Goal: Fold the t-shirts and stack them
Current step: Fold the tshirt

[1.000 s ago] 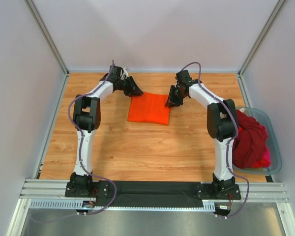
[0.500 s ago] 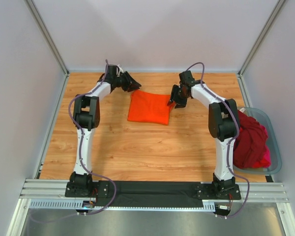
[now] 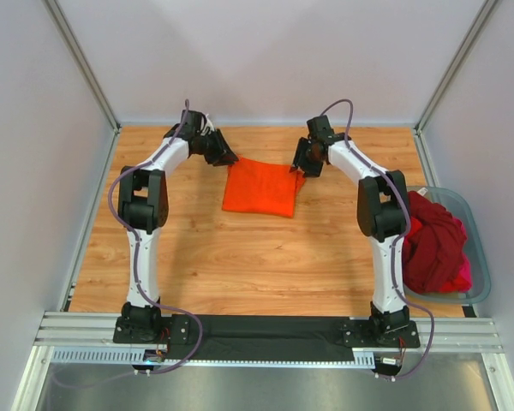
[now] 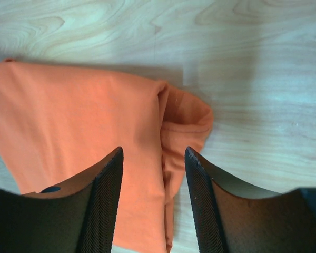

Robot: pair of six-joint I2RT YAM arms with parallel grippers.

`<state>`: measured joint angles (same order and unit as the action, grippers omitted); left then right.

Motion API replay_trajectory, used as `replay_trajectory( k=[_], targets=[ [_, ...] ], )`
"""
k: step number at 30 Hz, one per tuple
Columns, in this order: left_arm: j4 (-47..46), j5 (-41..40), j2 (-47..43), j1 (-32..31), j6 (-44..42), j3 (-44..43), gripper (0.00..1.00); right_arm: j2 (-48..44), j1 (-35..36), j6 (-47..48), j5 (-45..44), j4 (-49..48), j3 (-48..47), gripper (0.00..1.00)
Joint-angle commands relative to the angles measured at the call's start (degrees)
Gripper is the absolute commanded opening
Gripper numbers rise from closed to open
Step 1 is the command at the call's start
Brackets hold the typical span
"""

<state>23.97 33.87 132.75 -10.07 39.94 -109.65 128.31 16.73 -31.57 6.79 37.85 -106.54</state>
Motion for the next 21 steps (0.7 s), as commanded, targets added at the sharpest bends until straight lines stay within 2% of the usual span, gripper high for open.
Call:
replay_trajectory(
  k=[1,7,12,15,16,21],
  targets=[
    [7.3,-4.2,-4.3,0.4,-6.4,1.6,0.35,2.5,0.7,-0.5,-2.7,0.8,-3.8,0.52],
    [15.6,-6.8,-3.1,0.7,-11.1,-0.3,0.41,6.1,2.0,0.1,-4.7,4.2,-7.0,0.53],
    [16.3,-2.0,-0.4,0.7,-14.1,0.1,0.47,7.2,2.1,-0.2,-1.8,3.0,-5.7,0.52],
    [17.5,-2.7,1.2,0.6,-15.3,0.2,0.47,5.9,1.6,-0.5,2.5,-2.2,-2.5,0.48],
    [18.8,-3.1,1.6,0.6,-15.7,-0.4,0.47,4.9,1.5,-0.9,5.4,-3.9,0.4,0.43],
    [19.5,-3.0,3.4,0.6,-15.8,-0.1,0.46,1.3,-1.1,-4.5,17.3,-19.7,10.2,0.3]
  ],
)
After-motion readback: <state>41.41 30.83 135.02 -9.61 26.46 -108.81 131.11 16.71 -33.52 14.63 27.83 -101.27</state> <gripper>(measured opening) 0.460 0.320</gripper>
